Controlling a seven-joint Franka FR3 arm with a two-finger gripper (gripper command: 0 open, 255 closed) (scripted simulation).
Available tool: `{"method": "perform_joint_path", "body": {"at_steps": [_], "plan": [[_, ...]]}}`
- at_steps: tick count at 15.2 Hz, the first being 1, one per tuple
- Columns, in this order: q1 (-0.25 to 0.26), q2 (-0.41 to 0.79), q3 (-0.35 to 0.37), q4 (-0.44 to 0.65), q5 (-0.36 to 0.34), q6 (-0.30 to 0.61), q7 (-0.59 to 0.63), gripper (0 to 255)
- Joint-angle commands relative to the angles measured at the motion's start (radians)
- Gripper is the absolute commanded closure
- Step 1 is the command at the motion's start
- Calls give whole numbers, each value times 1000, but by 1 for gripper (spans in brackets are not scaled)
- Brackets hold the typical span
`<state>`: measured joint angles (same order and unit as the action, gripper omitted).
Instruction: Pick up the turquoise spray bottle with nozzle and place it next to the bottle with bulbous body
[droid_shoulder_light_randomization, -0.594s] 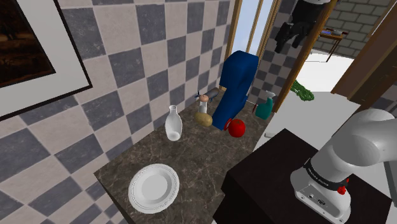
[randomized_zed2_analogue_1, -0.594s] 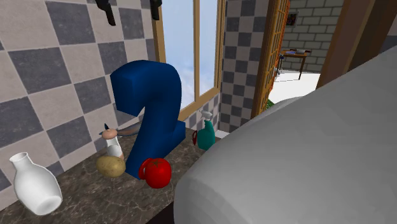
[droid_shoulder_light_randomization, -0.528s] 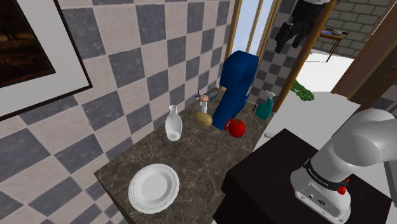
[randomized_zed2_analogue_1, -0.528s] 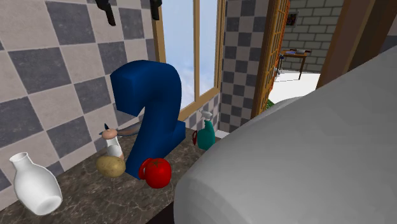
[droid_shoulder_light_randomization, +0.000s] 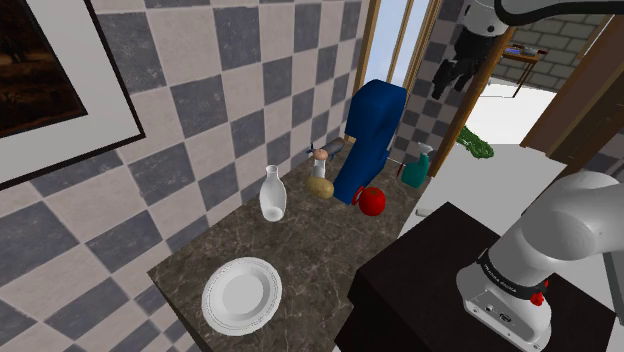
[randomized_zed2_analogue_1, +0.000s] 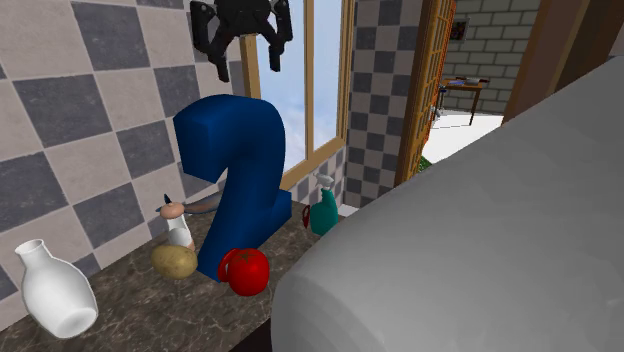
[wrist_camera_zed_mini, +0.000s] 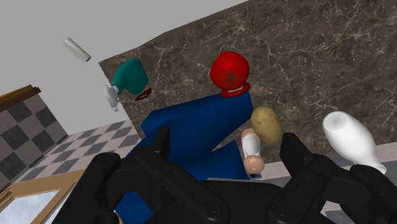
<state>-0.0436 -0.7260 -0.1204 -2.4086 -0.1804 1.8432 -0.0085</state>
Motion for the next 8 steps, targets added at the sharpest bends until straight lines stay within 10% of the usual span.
{"method": "perform_joint_path", "body": {"at_steps": [1, 8], "plan": [[-8, 32, -45, -26, -18, 60, -47, 0], [-24, 186, -193, -55, -51, 242, -205, 0]]}}
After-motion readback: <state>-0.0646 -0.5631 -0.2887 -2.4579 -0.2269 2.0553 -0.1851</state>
